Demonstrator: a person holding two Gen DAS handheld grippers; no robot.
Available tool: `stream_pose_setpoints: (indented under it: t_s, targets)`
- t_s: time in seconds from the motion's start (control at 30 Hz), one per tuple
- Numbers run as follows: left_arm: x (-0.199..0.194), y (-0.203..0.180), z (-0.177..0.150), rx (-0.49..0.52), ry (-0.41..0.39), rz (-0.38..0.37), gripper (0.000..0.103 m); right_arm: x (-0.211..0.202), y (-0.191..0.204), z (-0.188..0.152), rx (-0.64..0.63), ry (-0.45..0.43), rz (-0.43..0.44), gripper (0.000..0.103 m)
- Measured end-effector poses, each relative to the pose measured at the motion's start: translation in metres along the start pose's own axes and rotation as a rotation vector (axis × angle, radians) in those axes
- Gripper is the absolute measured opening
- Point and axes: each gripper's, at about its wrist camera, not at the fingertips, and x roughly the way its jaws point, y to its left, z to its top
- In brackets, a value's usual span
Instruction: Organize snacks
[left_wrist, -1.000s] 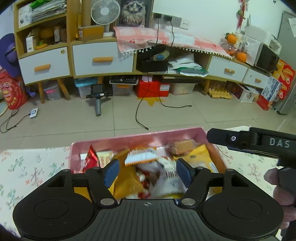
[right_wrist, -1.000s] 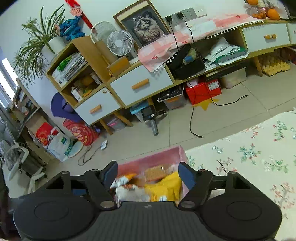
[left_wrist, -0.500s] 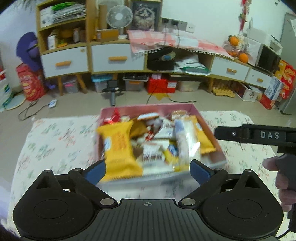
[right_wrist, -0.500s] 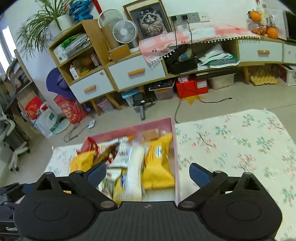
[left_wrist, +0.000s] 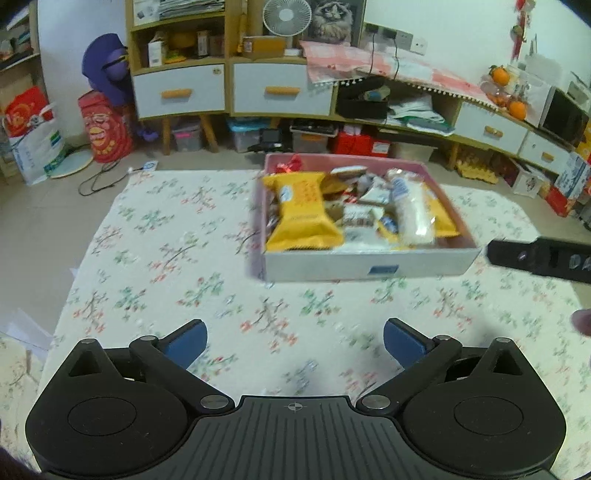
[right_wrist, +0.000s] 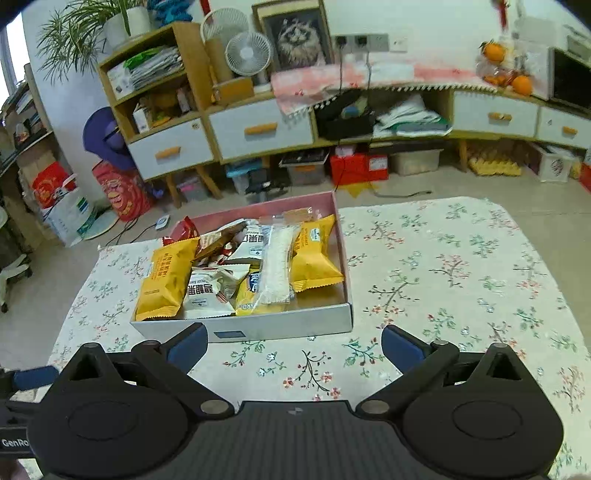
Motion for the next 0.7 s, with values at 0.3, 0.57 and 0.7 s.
stream_pose_setpoints:
  t_s: [0.3, 0.57, 0.7]
  targets:
    - [-0.009, 0.004, -0.019, 0.017, -0.03, 0.045, 0.103, -0.009, 0.019, -0.025, -0.092, -0.019, -0.022, 0.077]
    - [-0.01, -0.005, -0.021, 0.014, -0.018, 0.038, 0.103, -0.012, 0.026, -0.042, -0.175, -0.009, -0.047, 0.077]
    - [-0.01, -0.009, -0.023, 0.017, -0.016, 0.046, 0.103, -0.014, 0.026, -0.045, -0.182, 0.007, -0.053, 0.077]
